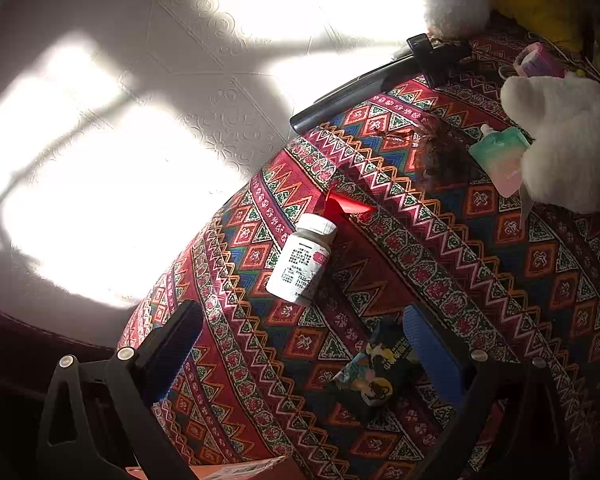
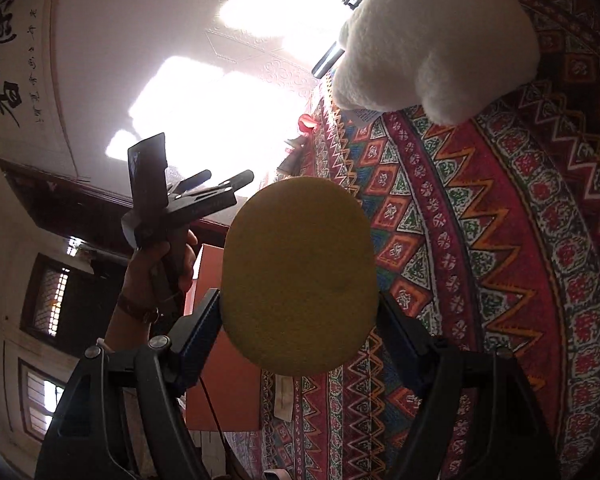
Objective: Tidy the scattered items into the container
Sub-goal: 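Grasp the white pill bottle with the left tool while the right holds the sponge, then release the pill bottle and sponge into the pink box with both tools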
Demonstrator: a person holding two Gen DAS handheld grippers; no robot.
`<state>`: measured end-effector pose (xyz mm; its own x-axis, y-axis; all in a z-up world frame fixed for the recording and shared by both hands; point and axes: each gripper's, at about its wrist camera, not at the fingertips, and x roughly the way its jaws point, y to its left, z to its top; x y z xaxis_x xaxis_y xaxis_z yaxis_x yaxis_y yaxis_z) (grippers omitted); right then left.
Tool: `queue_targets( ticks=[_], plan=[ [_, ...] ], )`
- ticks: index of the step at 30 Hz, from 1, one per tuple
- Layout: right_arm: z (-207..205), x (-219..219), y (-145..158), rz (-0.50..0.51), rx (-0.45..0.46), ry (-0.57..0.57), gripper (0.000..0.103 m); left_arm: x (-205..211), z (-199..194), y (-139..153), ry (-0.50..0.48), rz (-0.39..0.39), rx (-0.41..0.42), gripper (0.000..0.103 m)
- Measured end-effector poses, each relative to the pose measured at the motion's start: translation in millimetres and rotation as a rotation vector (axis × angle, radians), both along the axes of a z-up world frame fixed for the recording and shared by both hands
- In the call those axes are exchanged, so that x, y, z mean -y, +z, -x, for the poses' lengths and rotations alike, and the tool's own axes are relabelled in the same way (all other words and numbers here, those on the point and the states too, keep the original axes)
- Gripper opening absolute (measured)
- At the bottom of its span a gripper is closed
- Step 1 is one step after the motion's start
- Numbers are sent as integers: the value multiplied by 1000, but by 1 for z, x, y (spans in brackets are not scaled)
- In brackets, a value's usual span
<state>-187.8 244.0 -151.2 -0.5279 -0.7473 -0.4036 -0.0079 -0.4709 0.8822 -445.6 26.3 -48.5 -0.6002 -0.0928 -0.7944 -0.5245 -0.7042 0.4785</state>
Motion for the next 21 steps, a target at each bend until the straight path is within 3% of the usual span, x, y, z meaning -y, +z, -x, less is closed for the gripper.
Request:
queue_targets(
  ticks=[5, 6, 7, 8, 9, 12, 15, 21],
  plan=[
    [10, -1, -20, 3, 49, -14, 76, 6, 69, -52, 87, 53, 56, 101],
    [12, 1, -24, 5, 63, -10, 76, 9, 78, -62, 109, 43, 88, 95],
    [14, 5, -28, 9, 73, 0, 76, 12, 84, -70, 128, 18, 131, 82],
    [15, 9, -30, 11, 80, 12, 76, 13, 88, -76, 140, -21, 180, 46],
    [16, 13, -31, 7, 85, 20, 76, 12, 86, -79, 142, -35, 187, 43],
    [15, 23, -31, -9, 95, 30, 76, 3, 67, -75, 99, 18, 175, 41],
    [16, 28, -25, -14, 84, 44, 76, 4, 33, -40, 72, 9, 150, 41],
    [5, 28, -11, 11, 52, 6, 76, 55, -75, 98, 56, -126, 24, 41]
  ],
)
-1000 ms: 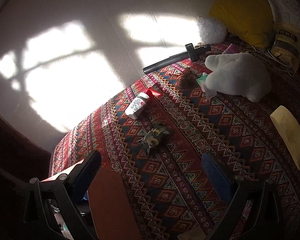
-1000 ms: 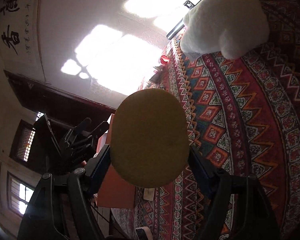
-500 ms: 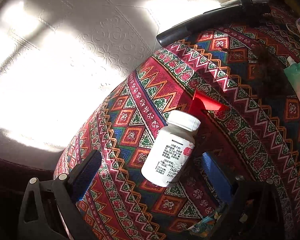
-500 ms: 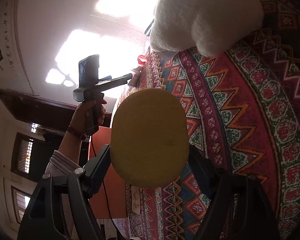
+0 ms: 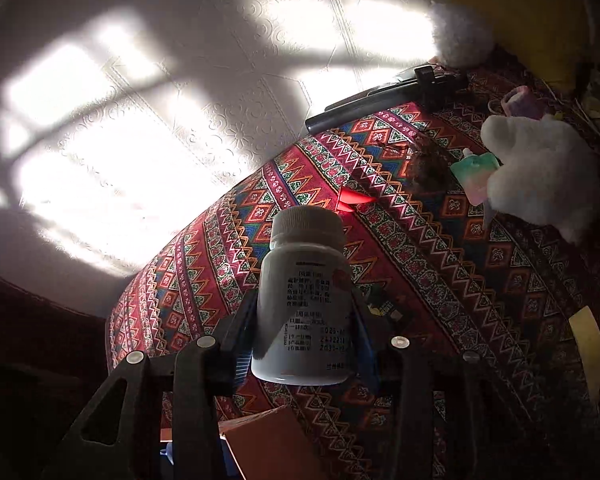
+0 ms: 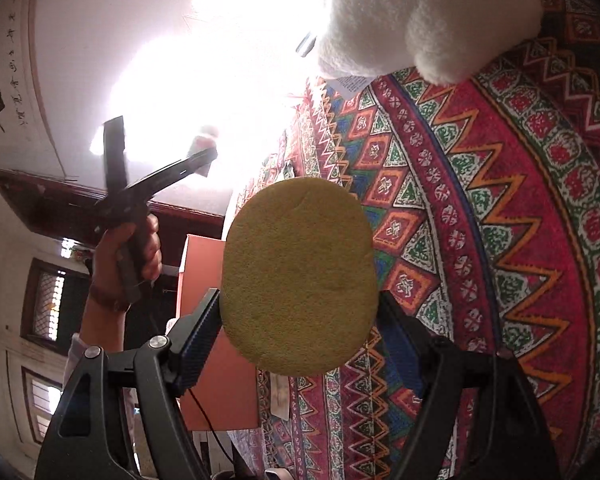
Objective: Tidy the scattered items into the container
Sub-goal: 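Release the pill bottle and sponge into the pink box with both tools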
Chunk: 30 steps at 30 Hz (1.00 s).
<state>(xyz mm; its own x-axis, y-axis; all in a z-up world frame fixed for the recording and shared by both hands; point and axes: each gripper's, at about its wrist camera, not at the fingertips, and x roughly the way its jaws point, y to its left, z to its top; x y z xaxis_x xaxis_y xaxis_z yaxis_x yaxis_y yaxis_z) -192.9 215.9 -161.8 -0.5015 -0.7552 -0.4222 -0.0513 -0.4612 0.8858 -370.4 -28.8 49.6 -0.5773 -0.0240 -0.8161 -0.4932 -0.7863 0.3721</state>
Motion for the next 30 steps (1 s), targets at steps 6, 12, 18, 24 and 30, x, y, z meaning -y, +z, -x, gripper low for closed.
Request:
queue_targets(
  ticks=[6, 12, 18, 24, 30],
  plan=[
    [-14, 13, 15, 29, -29, -16, 76, 80, -110, 111, 57, 0, -120, 41],
    [-28, 32, 47, 6, -87, -22, 76, 145, -177, 167, 122, 18, -189, 40],
    [-43, 108, 142, -21, -343, 94, 76, 194, -198, 165, 193, -56, -160, 40],
    [-15, 237, 202, -94, -456, 270, 76, 233, -167, 144, 296, -114, -143, 41],
    [11, 291, 210, -269, -409, 204, 102, 283, -139, 143, 450, -157, -176, 82]
  ],
)
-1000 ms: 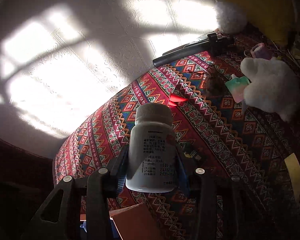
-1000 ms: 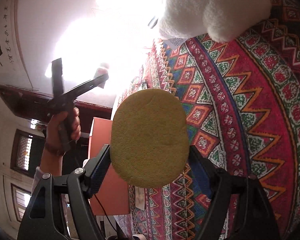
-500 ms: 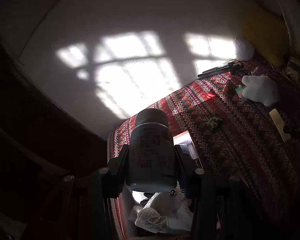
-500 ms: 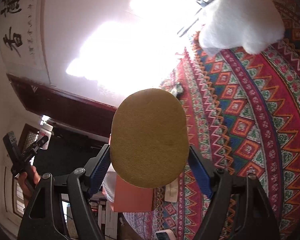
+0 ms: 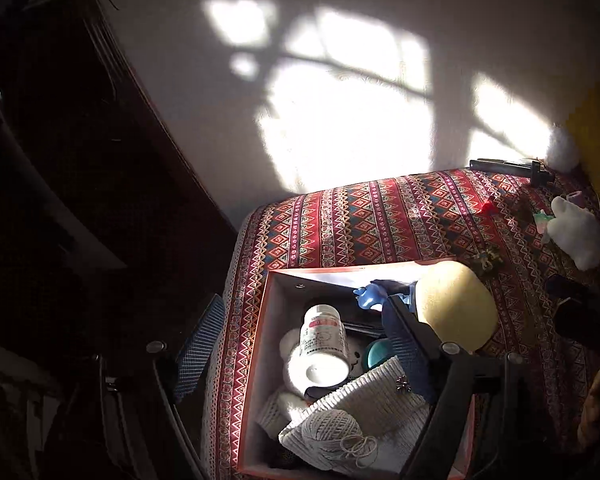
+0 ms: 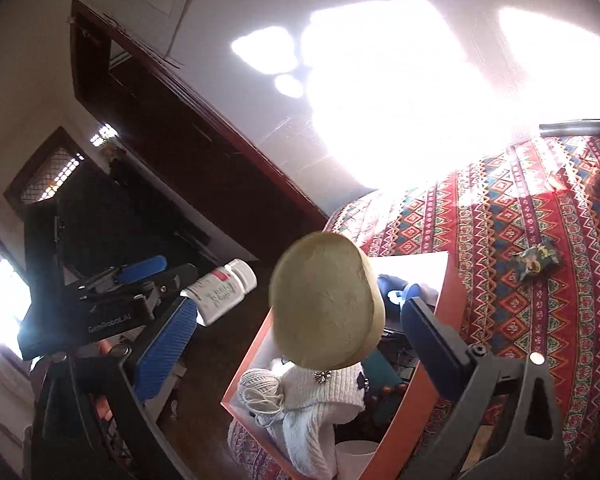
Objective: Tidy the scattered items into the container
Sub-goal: 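Release the pill bottle and sponge into the pink box with both tools, then move both tools back toward the remaining items on the bed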
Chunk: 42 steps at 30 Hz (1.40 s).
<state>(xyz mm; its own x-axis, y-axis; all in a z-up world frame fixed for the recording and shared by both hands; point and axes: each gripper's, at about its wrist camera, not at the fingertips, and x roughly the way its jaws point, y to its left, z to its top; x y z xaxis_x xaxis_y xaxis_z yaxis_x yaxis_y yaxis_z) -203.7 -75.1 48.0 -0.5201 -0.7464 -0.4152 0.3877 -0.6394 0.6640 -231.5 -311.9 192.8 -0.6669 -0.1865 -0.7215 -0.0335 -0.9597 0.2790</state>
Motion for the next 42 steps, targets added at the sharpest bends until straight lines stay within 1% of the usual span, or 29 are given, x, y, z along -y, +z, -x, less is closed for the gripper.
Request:
queue_targets(
  ticks=[2, 4, 7, 8, 11, 14, 17, 19, 21, 23, 25, 27, 28, 31, 34, 39, 42],
  plan=[
    [-7, -10, 5, 14, -23, 20, 102, 8, -5, 3, 1, -14, -11, 82],
    [-15, -25, 11, 10, -37, 13, 102, 13, -12, 3, 11, -25, -16, 82],
    [-29, -64, 12, 53, -35, -8, 102, 10, -24, 6, 9, -35, -23, 82],
    [-40, -80, 14, 70, -34, -22, 102, 6, -29, 9, 9, -33, -28, 82],
    [-68, -130, 19, 96, -46, -73, 102, -9, -48, 22, -7, -55, -53, 82],
    [-96, -181, 15, 148, -52, -135, 102, -30, -72, 36, -41, -108, -81, 82],
    [-119, -224, 4, 195, -43, -204, 102, -58, -94, 43, -75, -148, -85, 84],
    [-130, -248, -9, 229, -35, -248, 102, -82, -108, 41, -108, -169, -82, 86],
    [-139, -270, -23, 268, -19, -286, 102, -108, -119, 36, -152, -189, -71, 91],
    [-146, -287, -39, 307, -3, -319, 102, -138, -128, 28, -203, -199, -40, 91],
    [-149, -301, -59, 332, 25, -349, 102, -168, -136, 18, -256, -187, -7, 91],
    [-146, -310, -76, 328, 86, -375, 102, -198, -142, 9, -309, -174, 27, 91],
    [-145, -315, -82, 328, 111, -381, 102, -212, -144, 6, -334, -179, 47, 91],
    [-146, -326, -85, 303, 111, -404, 102, -245, -144, -3, -379, -220, 86, 91],
    [-148, -333, -83, 254, 80, -420, 102, -268, -135, -13, -386, -243, 106, 91],
    [-145, -343, -90, 192, 98, -445, 102, -286, -110, -45, -348, -199, 126, 91],
    [-140, -351, -96, 166, 103, -478, 102, -288, -91, -65, -316, -198, 145, 92]
  ],
)
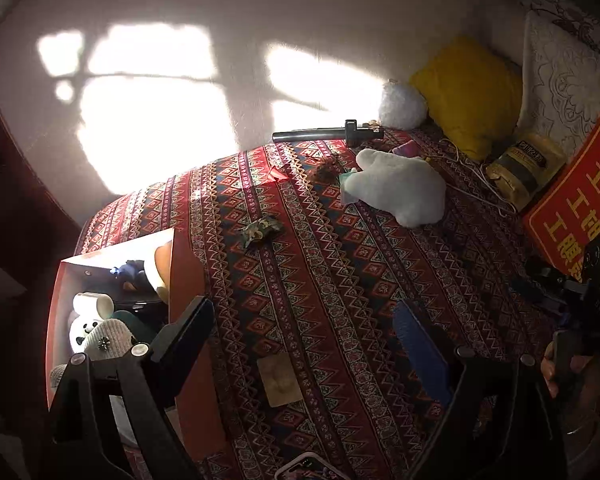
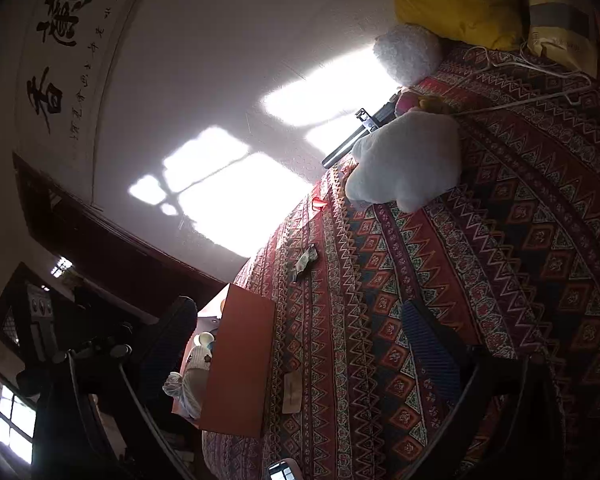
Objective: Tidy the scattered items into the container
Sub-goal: 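Move both tools back toward the remaining items on the bed, then grasp the small red piece with the left tool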
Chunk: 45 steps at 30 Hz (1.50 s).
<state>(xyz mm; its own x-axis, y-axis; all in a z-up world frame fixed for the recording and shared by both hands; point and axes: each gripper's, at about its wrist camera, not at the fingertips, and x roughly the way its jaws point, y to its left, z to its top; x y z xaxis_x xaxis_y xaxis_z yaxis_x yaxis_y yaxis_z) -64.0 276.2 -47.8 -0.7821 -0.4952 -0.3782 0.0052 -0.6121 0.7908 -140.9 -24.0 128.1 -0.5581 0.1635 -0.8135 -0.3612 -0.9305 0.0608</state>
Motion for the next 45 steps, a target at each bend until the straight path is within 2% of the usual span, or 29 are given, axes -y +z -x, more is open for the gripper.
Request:
queue_targets(
  ticks=[5, 8, 14, 20, 24, 28, 32, 34, 36, 37, 39, 45],
  plan=[
    [13, -15, -15, 16, 40, -47, 102, 7, 47, -32, 60, -36, 51, 91],
    [23, -20, -23, 62, 54, -31, 102, 7, 81, -46, 89, -67, 77, 91],
    [34, -16, -21, -60, 59, 23, 102, -2, 149, -78, 115, -97, 140, 91],
    [38, -16, -39, -27, 128, 70, 102, -16, 237, -115, 177, -220, 230, 91],
    [36, -13, -37, -21, 122, 109, 102, -31, 300, -145, 190, -306, 284, 91],
    [42, -9, -35, -52, 108, 126, 102, -44, 359, -179, 201, -349, 324, 91],
    [53, -8, -53, -26, 154, 163, 102, -44, 407, -220, 263, -402, 363, 91],
    [58, -7, -63, -20, 178, 180, 102, -45, 422, -239, 295, -388, 372, 81],
    [63, -7, -70, -13, 202, 192, 102, -45, 428, -251, 323, -323, 337, 30],
    [64, -8, -73, -6, 209, 196, 102, -46, 426, -252, 316, -298, 306, 30],
    [66, -8, -77, 0, 219, 197, 102, -46, 420, -252, 288, -299, 277, 29],
    [64, -2, -73, -30, 206, 190, 102, -39, 390, -233, 272, -312, 312, 29]
  ],
)
